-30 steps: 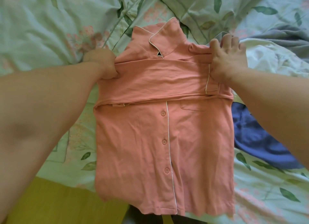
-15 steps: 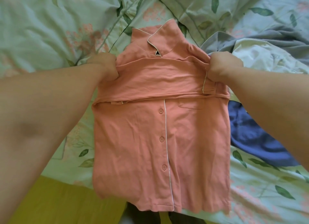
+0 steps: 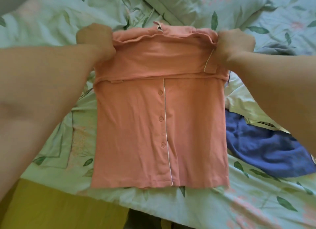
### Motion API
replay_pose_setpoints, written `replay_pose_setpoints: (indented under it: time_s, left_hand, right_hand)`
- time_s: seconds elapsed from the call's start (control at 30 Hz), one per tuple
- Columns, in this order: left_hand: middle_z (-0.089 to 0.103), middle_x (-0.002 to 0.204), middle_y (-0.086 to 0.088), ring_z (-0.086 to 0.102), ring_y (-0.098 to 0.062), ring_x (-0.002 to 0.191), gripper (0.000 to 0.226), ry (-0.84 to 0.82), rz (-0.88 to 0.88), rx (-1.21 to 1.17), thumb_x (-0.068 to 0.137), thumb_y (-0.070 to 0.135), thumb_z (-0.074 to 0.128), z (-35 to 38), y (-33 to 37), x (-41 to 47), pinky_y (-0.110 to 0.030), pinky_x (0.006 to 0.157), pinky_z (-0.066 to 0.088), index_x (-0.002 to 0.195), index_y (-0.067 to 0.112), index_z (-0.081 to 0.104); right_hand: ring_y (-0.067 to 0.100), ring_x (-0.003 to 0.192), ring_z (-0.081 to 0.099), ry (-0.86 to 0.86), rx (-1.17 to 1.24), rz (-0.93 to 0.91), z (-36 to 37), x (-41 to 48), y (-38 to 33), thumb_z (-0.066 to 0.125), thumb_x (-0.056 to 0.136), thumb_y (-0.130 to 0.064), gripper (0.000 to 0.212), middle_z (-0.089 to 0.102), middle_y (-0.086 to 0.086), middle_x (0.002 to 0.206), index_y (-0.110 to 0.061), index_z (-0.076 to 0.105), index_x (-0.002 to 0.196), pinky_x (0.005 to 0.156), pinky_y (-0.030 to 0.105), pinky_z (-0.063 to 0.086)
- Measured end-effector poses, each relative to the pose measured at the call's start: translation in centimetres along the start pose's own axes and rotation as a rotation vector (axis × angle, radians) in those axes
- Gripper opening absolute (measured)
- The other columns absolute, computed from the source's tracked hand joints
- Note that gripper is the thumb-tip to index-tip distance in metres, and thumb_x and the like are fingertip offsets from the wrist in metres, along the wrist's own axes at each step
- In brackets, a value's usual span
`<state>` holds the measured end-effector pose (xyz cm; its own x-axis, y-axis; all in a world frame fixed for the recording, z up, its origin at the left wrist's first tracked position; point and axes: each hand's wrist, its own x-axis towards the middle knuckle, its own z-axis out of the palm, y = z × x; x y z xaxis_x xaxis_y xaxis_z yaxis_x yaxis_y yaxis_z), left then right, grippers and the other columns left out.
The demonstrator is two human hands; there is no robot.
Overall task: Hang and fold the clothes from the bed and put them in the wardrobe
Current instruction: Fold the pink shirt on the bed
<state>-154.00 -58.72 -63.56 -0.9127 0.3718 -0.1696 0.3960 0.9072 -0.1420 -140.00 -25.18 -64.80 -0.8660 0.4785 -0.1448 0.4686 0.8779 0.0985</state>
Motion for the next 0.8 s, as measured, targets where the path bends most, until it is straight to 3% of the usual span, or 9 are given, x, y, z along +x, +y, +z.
replay_pose_setpoints:
  time_s: [0.2,0.33,0.43,0.53,0.67,0.73,0.8]
  left_hand:
    - [0.060,0.104,-0.023,0.061,-0.047,0.093,0.025,0.096,0.021,-0.045,0.072,0.005,0.059,1.5,-0.8,-2.9,-0.043,0.071,0.043,0.096,0.013,0.057]
    - [0.060,0.096,-0.022,0.060,-0.047,0.085,0.024,0.250,0.088,-0.179,0.073,0.008,0.062,5.1,-1.7,-9.3,-0.043,0.062,0.041,0.097,0.010,0.058]
    - [0.057,0.081,-0.021,0.056,-0.042,0.071,0.009,0.316,0.230,-0.196,0.075,0.010,0.063,8.4,-2.2,-15.6,-0.044,0.056,0.040,0.079,0.009,0.055]
    - [0.056,0.073,-0.018,0.055,-0.038,0.064,0.009,0.304,0.272,-0.201,0.077,0.004,0.070,11.3,-2.7,-20.6,-0.044,0.050,0.039,0.076,0.006,0.062]
    - [0.065,0.084,-0.017,0.061,-0.038,0.072,0.018,0.217,0.338,-0.166,0.080,0.001,0.071,14.2,-3.1,-24.2,-0.044,0.054,0.043,0.095,0.009,0.076]
    - [0.060,0.076,-0.021,0.061,-0.038,0.067,0.010,0.204,0.429,-0.141,0.079,-0.004,0.069,15.0,-2.9,-24.7,-0.044,0.051,0.044,0.082,0.005,0.072]
    - [0.058,0.073,-0.025,0.062,-0.040,0.066,0.008,0.175,0.495,-0.115,0.075,-0.007,0.064,15.6,-2.6,-25.0,-0.046,0.051,0.047,0.073,0.000,0.066]
  right_hand:
    - [0.044,0.111,0.053,0.088,0.035,-0.103,0.2,-2.5,0.1,0.065,0.076,-0.013,0.034,0.059,0.025,0.115,-0.007,0.061,0.110,0.087,0.047,0.043]
    - [0.044,0.091,0.053,0.209,0.197,-0.264,2.8,-7.3,2.3,0.073,0.075,-0.021,0.032,0.052,0.027,0.109,0.000,0.056,0.093,0.065,0.040,0.036]
    - [0.043,0.075,0.052,0.243,0.201,-0.498,5.4,-12.3,3.9,0.067,0.068,-0.007,0.020,0.054,0.028,0.091,0.001,0.052,0.078,0.059,0.047,0.042]
    - [0.042,0.075,0.055,0.162,0.141,-0.550,7.6,-16.8,4.9,0.065,0.067,-0.002,0.016,0.055,0.025,0.084,-0.002,0.055,0.078,0.061,0.046,0.043]
    - [0.040,0.072,0.057,0.042,0.083,-0.632,10.5,-21.1,6.2,0.048,0.069,-0.010,0.015,0.056,0.022,0.081,-0.004,0.057,0.080,0.059,0.044,0.038]
    - [0.039,0.070,0.057,-0.019,0.082,-0.633,11.6,-22.1,5.9,0.046,0.072,-0.011,0.014,0.055,0.021,0.080,-0.005,0.057,0.078,0.058,0.044,0.036]
    - [0.041,0.073,0.057,-0.093,0.050,-0.554,12.3,-22.7,5.1,0.059,0.074,-0.002,0.007,0.056,0.023,0.083,-0.004,0.058,0.080,0.060,0.043,0.032]
